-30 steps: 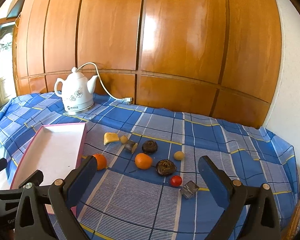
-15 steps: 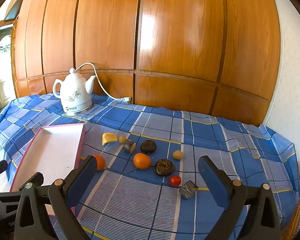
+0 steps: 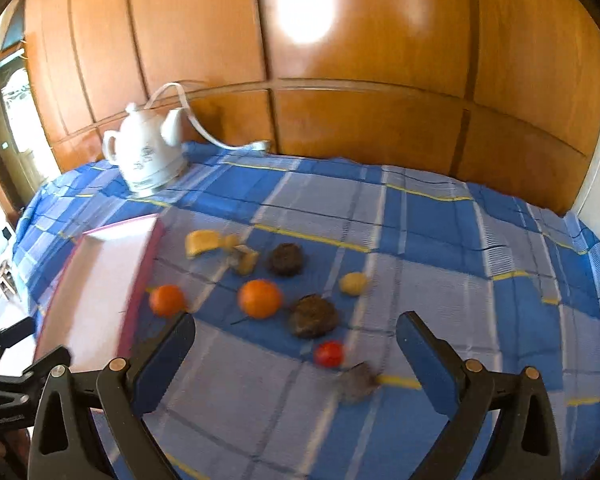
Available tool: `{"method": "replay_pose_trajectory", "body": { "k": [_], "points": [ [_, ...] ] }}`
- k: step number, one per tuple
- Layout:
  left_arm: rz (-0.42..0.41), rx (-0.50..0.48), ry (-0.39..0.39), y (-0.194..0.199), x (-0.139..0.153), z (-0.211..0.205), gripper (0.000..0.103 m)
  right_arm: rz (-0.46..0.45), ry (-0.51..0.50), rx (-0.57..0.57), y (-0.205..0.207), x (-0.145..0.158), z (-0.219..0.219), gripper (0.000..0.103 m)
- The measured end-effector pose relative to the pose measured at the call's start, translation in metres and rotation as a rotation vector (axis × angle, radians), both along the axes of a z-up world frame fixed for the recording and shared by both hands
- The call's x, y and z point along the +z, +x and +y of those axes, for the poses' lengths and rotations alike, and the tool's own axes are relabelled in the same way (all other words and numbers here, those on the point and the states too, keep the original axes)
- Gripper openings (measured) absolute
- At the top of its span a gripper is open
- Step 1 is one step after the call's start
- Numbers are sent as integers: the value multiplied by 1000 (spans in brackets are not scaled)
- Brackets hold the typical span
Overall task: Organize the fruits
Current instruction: 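Move both tools toward the scattered fruits beside the pink tray, then close the left tool on the yellow fruit piece while the right tool reaches the dark block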
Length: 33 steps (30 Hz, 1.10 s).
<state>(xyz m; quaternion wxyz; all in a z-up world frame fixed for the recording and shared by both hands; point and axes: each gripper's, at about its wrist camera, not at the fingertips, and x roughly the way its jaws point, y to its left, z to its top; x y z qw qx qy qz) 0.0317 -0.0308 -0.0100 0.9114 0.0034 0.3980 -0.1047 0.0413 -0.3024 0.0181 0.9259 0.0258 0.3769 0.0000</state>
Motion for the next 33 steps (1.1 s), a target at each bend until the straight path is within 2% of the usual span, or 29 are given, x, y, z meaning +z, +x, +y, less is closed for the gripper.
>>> {"method": "replay_pose_trajectory", "body": {
  "k": [4, 9, 11, 13, 15, 16, 17, 19, 22, 25, 31, 33],
  "points": [
    [2, -52, 23, 8, 1, -11, 101, 47, -43, -19, 21, -3, -37, 101],
    [32, -123, 25, 23, 2, -27, 94, 73, -21, -50, 30, -17, -74, 95],
    [52, -148, 35, 31, 1, -34, 82, 94, 13, -81, 32, -21, -83, 88],
    [86, -173, 37, 41, -2, -40, 75, 88, 53, -87, 34, -19, -88, 87],
    [155, -193, 7, 55, -7, -44, 64, 75, 57, -97, 34, -16, -90, 86],
    [168, -198, -1, 58, -8, -46, 54, 75, 68, -97, 35, -16, -91, 80],
    [185, -206, -8, 65, -10, -48, 50, 76, 87, -97, 35, -16, -93, 75],
    [203, -211, -14, 77, -10, -51, 47, 76, 105, -96, 35, -15, -94, 73],
    [214, -230, -13, 95, -9, -56, 36, 67, 125, -93, 34, -13, -96, 71],
    [222, -256, 2, 114, -10, -64, 33, 66, 146, -88, 35, -12, -96, 71],
    [225, -246, 34, 155, -16, -80, 33, 75, 167, -82, 36, -13, -97, 71],
    [212, -265, 86, 166, -21, -90, 37, 76, 176, -82, 36, -13, -97, 71]
  ]
}}
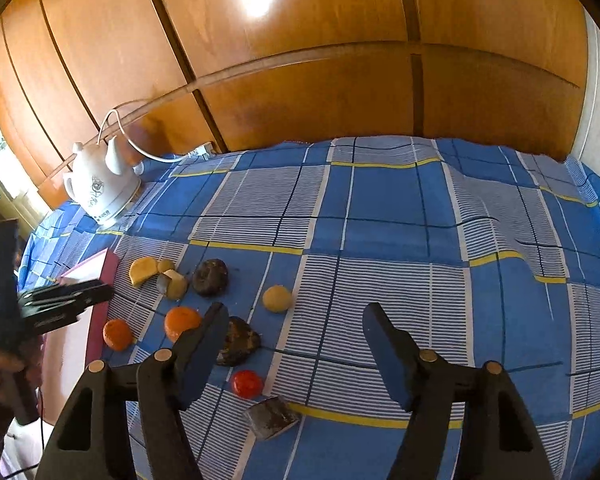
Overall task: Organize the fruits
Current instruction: 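Close the left tool on the yellow fruit piece while the right tool reaches the dark block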
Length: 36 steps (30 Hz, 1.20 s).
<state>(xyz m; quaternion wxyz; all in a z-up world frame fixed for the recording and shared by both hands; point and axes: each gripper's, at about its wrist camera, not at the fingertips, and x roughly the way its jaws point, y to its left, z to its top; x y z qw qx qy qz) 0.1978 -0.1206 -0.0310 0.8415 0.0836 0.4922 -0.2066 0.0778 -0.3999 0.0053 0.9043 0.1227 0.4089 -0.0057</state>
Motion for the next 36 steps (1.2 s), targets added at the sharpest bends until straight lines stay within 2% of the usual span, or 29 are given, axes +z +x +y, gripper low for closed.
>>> {"method": "replay_pose_trajectory", "body": {
  "k": [2, 6, 9, 10, 11, 14, 16, 17, 18, 20, 26, 28, 33, 34, 35, 36],
  "points": [
    [-4, -32, 39, 10, -7, -8, 59, 4, 10, 1, 1, -1, -1, 71],
    [-27, -70, 118, 26, -20, -18, 63, 8, 20, -4, 2, -2, -3, 71],
    [-20, -95, 133, 36, -28, -23, 63, 10, 24, -8, 3, -3, -4, 71],
    [-18, -97, 145, 39, -32, -25, 59, 11, 25, -10, 3, -3, -4, 71],
    [-8, -100, 151, 42, -36, -26, 41, 14, 24, -12, 3, -3, -5, 71],
    [0, -93, 135, 44, -38, -23, 37, 18, 23, -16, 3, -4, -6, 70],
    [-6, -85, 102, 42, -33, -19, 34, 18, 26, -13, 4, -4, -6, 61],
    [-20, -75, 91, 39, -29, -16, 19, 23, 32, -8, 4, -4, -5, 58],
    [-19, -68, 66, 37, -24, -12, 18, 36, 45, -2, 5, -6, -5, 57],
    [-15, -41, 2, 31, -14, -3, 7, 56, 77, 20, 6, -9, -5, 53],
    [-27, -40, -66, 12, 0, 15, 3, 160, 98, 155, 14, -27, 16, 53],
    [-17, -63, -71, 8, -1, 15, 3, 209, 92, 212, 15, -36, 26, 53],
    [-18, -115, -47, 2, -2, 13, 4, 276, 17, 255, 12, -50, 40, 58],
    [-14, -122, -38, 3, -3, 13, 9, 289, 5, 256, 11, -52, 41, 58],
    [-13, -127, -25, 5, -5, 13, 25, 296, -7, 255, 11, -53, 41, 58],
    [-12, -135, -5, 6, -7, 11, 31, 300, -14, 254, 11, -54, 41, 58]
  ]
}}
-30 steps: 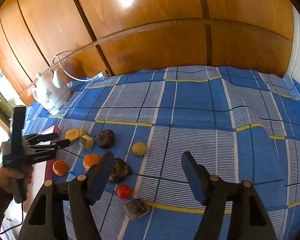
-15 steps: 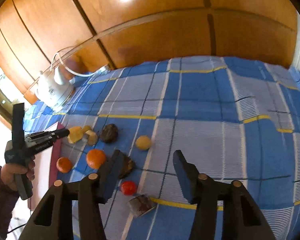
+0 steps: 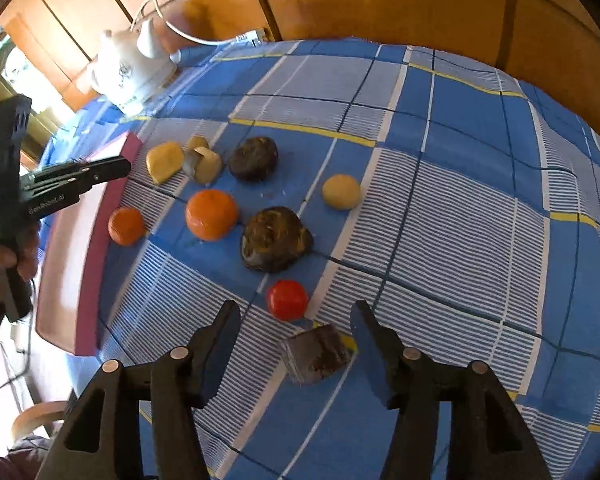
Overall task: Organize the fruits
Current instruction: 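Close the left tool on the yellow fruit piece while the right tool reaches the dark block, then place the yellow fruit in the pink tray with the left tool while the right tool grasps the dark block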
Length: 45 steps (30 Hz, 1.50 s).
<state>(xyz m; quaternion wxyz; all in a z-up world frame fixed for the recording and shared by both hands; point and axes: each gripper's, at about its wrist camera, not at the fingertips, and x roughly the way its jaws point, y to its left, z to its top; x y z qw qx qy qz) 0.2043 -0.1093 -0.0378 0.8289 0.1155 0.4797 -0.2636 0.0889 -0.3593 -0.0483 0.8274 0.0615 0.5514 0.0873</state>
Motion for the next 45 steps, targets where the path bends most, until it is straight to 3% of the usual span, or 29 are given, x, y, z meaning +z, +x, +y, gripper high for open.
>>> {"method": "replay_pose_trajectory", "body": {
  "k": [1, 2, 7, 10, 12, 14, 15, 16, 20, 24, 28, 33, 37, 40, 45],
  "points": [
    [-4, -5, 14, 1, -2, -1, 44, 6, -3, 1, 0, -1, -1, 58],
    [-10, -9, 29, 3, -4, -3, 49, 13, -3, 5, 1, -1, -2, 59],
    [-3, -53, 119, 16, -21, -20, 53, 47, -23, 25, 2, -5, -3, 59],
    [15, -58, 154, 26, -33, -29, 52, 73, -50, 36, 3, -11, -1, 59],
    [32, -64, 179, 31, -41, -34, 39, 101, -72, 49, 4, -16, 1, 59],
    [13, -67, 187, 29, -42, -36, 38, 123, -116, 63, 4, -23, 5, 57],
    [7, -68, 183, 28, -41, -35, 37, 126, -131, 75, 3, -25, 6, 44],
    [4, -67, 175, 27, -39, -33, 37, 126, -136, 90, 3, -25, 9, 41],
    [15, -14, 68, 24, -25, -16, 36, 106, -167, 114, 2, -24, 14, 40],
    [1, 70, -84, 17, 2, 19, 37, 94, -178, 120, 0, -22, 18, 40],
    [-33, 190, -154, 3, 24, 68, 37, 81, -177, 113, -3, -19, 21, 40],
    [-59, 381, -77, -6, 15, 125, 37, 64, -195, 95, -5, -14, 17, 40],
    [-61, 585, 47, -12, -4, 161, 38, 66, -206, 87, -5, -14, 15, 40],
    [-90, 696, 57, -26, -5, 179, 40, 68, -214, 89, -5, -20, 17, 40],
    [-227, 732, 19, -68, 21, 180, 43, 66, -225, 89, -4, -25, 20, 40]
  ]
}}
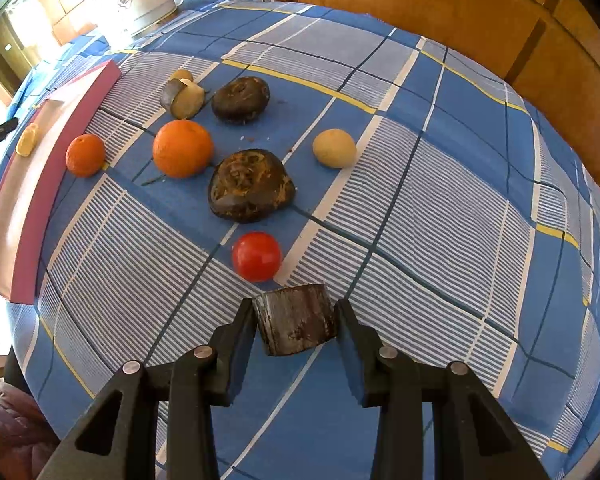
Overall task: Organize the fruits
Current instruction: 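Place the yellow fruit in the pink tray with the left tool while the right tool grasps the dark block, then carry the dark block into the pink tray and open the right tool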
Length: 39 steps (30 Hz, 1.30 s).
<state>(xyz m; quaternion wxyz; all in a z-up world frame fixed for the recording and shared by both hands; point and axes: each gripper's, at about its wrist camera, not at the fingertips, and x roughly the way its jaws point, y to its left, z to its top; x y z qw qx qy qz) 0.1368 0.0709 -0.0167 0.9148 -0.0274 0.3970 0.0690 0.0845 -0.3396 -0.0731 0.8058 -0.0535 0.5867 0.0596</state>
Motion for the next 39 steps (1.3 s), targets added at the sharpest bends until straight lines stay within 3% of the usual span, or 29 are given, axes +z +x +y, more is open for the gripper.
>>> {"method": "replay_pose_trajectory", "body": {
  "k": [4, 11, 20, 25, 32, 39],
  "points": [
    [-116, 26, 0, -32, 27, 0, 56, -8, -11, -6, -3, -3, 3, 40],
    [-235, 35, 31, -63, 64, -1, 64, -33, -14, -11, -8, -2, 14, 40],
    [-260, -6, 60, -88, 70, -8, 71, -112, -5, -62, -12, 22, 10, 40],
    [-260, -94, 57, -97, 68, -27, 78, -183, 30, -36, -18, 44, 28, 40],
    [-257, -249, 34, -112, 69, -62, 78, -167, 170, 88, -6, 48, 90, 40],
    [-264, -286, 49, -119, 73, -70, 78, -193, 288, 186, 23, 65, 161, 40]
  ]
}}
